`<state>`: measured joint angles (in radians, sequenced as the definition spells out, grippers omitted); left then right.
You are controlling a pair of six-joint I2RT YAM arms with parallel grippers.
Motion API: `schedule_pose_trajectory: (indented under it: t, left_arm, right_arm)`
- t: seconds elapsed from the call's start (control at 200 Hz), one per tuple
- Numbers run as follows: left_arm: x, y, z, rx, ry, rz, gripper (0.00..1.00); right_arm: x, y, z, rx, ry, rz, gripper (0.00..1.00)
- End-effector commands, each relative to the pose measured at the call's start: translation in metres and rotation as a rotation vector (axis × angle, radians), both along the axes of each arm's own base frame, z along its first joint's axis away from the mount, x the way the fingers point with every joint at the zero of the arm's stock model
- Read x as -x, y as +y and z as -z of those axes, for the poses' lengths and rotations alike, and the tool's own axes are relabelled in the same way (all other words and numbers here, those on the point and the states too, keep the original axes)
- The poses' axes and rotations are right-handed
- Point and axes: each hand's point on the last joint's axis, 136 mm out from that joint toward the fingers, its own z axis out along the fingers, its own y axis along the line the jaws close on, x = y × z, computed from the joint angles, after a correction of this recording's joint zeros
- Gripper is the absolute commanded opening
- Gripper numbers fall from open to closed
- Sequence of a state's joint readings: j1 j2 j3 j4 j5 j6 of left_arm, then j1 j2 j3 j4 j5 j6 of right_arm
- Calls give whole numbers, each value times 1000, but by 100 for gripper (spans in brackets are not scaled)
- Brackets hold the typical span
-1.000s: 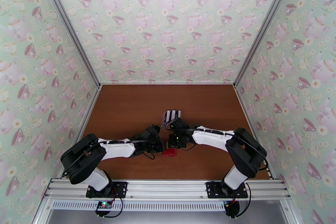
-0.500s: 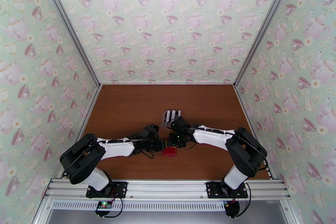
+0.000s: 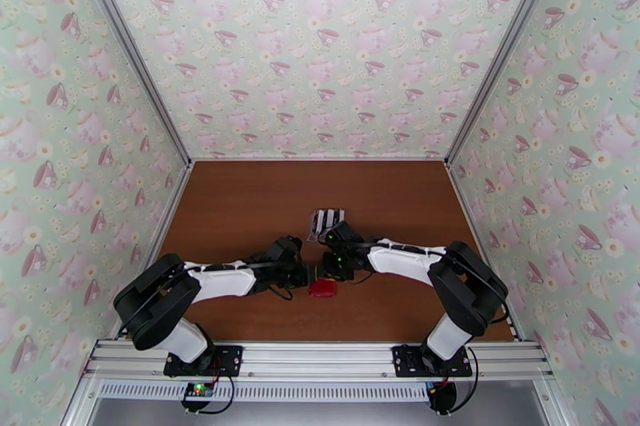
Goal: Put the credit cards into the card holder
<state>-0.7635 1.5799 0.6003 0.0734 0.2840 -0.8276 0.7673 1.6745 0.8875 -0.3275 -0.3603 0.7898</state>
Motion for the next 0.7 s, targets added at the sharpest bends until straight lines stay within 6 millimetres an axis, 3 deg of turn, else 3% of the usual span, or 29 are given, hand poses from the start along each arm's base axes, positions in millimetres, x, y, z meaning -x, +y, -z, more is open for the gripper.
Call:
schedule_pose_trajectory:
  t: [0.0,0.401,0.531,0.696]
  left_arm:
    - [32,47,56,-239,136,-4,39]
    - [22,45,40,-227,103,5,39]
    - [20,47,38,-233,100,3,39]
    - [15,52,30,-236,86,-5,39]
  right_arm:
    - [6,9,22,-2,7,-4,30]
    - [-8,22,-51,-140,-127,-1,43]
    - [-7,10,-53,-107,-144,5,44]
    - [-8,-20,-39,-27,-149,27,46]
